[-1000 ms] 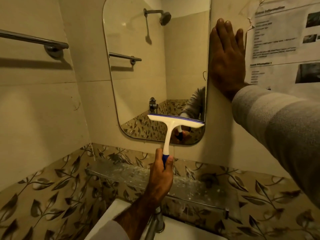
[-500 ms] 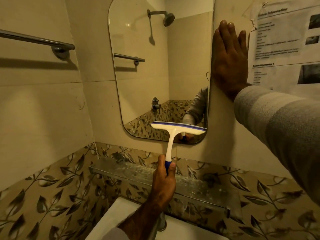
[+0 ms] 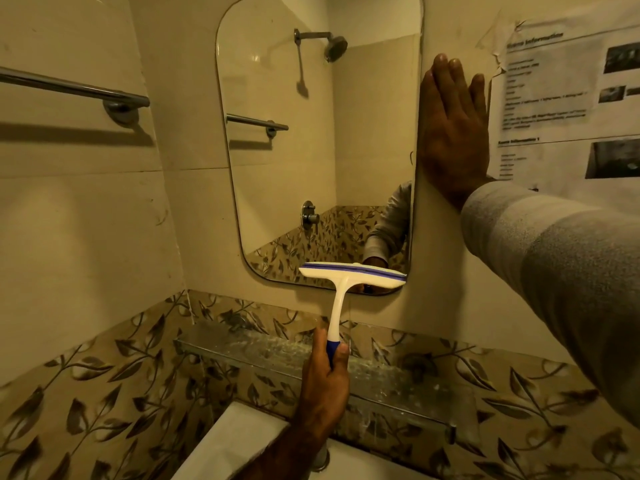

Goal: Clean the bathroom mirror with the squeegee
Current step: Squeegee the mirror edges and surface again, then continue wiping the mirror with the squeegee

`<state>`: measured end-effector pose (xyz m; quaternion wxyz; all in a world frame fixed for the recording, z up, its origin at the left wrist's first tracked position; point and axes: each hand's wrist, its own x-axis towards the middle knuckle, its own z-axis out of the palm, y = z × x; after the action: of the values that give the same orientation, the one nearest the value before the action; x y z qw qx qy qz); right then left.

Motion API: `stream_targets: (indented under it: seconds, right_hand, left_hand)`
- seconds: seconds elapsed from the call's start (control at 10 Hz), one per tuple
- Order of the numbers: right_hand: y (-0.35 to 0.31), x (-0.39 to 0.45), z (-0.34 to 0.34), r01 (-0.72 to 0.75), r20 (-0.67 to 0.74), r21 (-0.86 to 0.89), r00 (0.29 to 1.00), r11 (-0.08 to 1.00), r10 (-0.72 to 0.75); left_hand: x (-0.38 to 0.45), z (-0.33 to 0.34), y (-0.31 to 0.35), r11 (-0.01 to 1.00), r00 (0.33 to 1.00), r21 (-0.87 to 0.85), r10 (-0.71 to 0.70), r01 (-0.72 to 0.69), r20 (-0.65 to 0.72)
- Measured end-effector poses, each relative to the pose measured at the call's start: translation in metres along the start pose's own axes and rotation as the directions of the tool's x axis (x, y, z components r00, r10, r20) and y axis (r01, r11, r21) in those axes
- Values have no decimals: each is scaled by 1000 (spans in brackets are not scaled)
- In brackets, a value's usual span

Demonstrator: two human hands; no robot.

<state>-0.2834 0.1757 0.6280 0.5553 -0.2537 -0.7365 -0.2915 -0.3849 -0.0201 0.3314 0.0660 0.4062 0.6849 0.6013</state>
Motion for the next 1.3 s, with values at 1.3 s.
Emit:
stream_targets:
  seconds: [1.3]
  right_hand:
    - [-2,-1,-6,21,-25,92,1000,996,-19]
  left_hand:
    - [129,-95,199,642,969,-754,-71,-139,-239]
